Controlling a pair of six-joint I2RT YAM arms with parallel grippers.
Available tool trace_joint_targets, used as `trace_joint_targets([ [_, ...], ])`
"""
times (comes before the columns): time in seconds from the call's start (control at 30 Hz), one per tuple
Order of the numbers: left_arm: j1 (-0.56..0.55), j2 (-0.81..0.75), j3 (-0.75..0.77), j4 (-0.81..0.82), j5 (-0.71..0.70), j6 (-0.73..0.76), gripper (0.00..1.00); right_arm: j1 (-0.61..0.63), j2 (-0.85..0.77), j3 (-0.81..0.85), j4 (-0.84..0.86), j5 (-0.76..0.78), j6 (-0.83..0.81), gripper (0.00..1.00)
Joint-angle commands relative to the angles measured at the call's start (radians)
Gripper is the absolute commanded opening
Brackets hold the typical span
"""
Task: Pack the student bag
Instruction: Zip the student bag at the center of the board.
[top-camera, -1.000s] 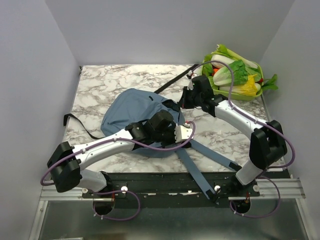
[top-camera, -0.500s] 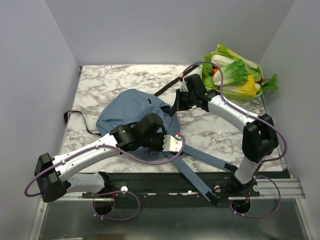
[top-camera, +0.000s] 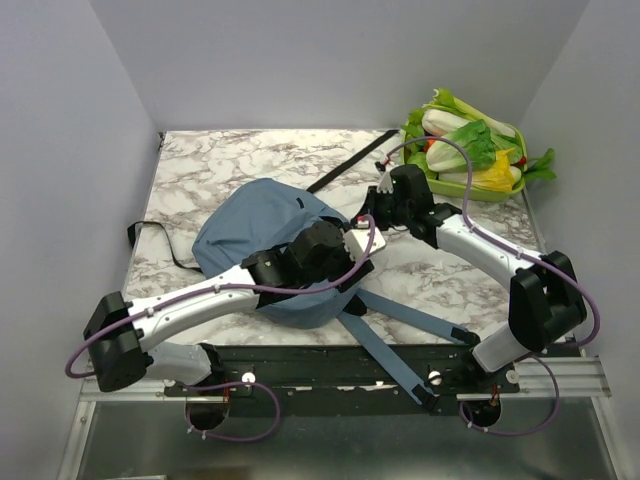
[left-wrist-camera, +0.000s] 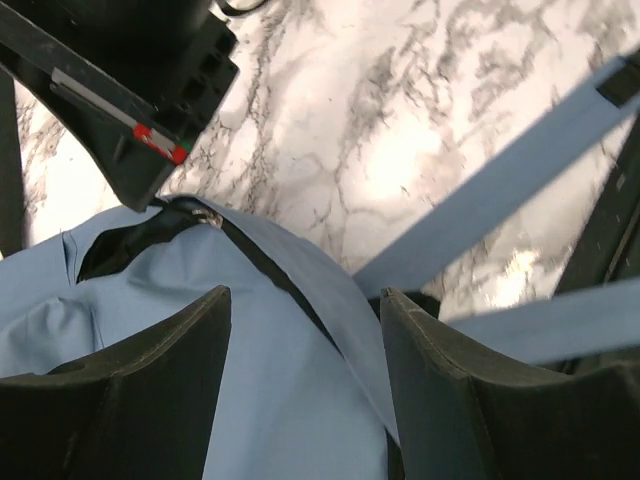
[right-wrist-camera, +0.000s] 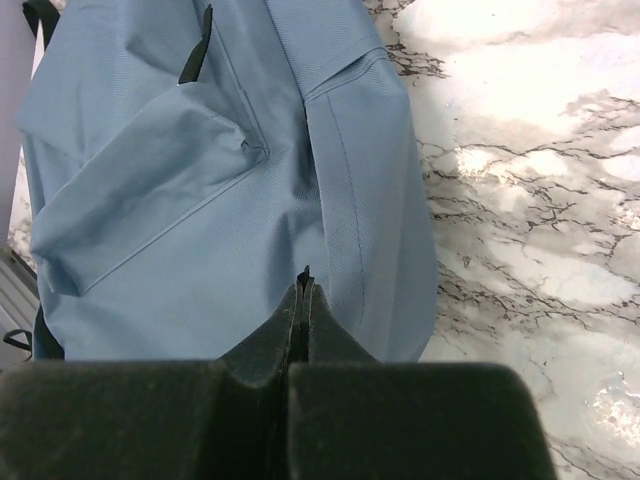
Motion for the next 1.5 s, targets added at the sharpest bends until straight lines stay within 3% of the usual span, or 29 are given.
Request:
trace_joint_targets([
  [0.0, 0.005, 0.128, 0.051, 0.125, -0.134, -0.107, 0.69, -0.004, -0.026, -0.023, 0.066, -0.032, 0.012, 0.01],
  [0.47, 0.062, 0.241, 0.048, 0.166, -0.162, -0.179, 0.63, -0.004, -0.055, -0.046, 0.067, -0.024, 0.035, 0.01],
  [0.6, 0.063, 0.244, 0.022, 0.207, -0.059, -0.197, 0.51, -0.004, -0.060, -0.043, 0.067, -0.039, 0.044, 0.01],
  [0.7, 0.063, 0.244, -0.004, 0.236, -0.003, -0.183, 0.49, -0.005, -0.063, -0.043, 0.067, -0.032, 0.042, 0.01],
  [1.0, 0.057, 0.231, -0.038, 0.252, -0.058, -0.194, 0.53, -0.007, -0.066, -0.043, 0.061, -0.033, 0.046, 0.01],
  [1.07, 0.057, 0.236, -0.046, 0.252, -0.068, -0.189, 0.48, -0.007, -0.072, -0.043, 0.060, -0.032, 0.049, 0.01],
  [1.3, 0.045, 0.242, -0.066, 0.295, 0.049, -0.185, 0.00, -0.007, -0.072, -0.045, 0.057, -0.022, 0.044, 0.01],
  [1.47, -0.004, 0.222, -0.026, 0.270, 0.203, -0.076, 0.00, -0.008, -0.040, -0.017, 0.044, 0.013, 0.029, 0.01],
])
